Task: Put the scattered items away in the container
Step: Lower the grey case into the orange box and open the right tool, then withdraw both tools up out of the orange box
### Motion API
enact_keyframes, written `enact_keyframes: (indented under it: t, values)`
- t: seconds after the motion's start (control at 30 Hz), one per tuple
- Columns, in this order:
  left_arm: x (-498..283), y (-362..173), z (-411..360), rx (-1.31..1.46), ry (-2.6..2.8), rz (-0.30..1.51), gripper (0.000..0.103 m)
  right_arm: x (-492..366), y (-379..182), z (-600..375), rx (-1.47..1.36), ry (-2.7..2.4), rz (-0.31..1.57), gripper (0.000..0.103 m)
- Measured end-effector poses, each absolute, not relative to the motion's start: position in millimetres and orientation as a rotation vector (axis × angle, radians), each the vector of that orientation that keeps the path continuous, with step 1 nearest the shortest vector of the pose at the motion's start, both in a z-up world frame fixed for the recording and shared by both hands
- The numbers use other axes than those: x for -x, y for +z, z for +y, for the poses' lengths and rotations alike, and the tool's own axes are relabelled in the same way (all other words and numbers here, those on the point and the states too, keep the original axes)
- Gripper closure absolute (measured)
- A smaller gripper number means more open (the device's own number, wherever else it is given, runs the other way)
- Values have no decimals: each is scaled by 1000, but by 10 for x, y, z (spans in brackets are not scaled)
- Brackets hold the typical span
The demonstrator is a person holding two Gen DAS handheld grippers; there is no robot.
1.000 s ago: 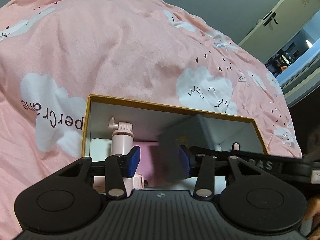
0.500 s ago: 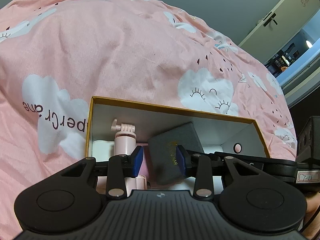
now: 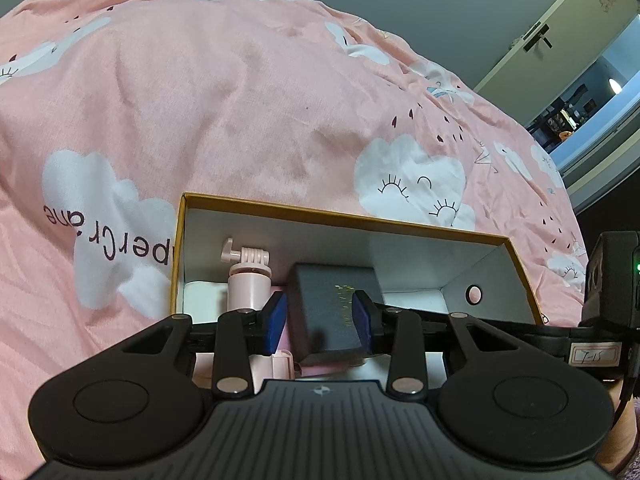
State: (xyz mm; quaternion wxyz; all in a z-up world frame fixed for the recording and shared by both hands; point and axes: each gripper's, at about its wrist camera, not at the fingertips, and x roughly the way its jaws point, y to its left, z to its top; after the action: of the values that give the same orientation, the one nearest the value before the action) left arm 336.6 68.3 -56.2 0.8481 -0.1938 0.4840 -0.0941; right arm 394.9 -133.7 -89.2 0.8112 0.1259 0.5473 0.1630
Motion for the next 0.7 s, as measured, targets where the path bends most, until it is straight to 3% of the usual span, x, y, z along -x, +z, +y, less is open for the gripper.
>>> enact_keyframes:
  t: [0.7]
  values:
    - [-3234, -399, 619, 342, -146, 983, 61, -3769, -699, -1249, -177, 375, 1110, 69]
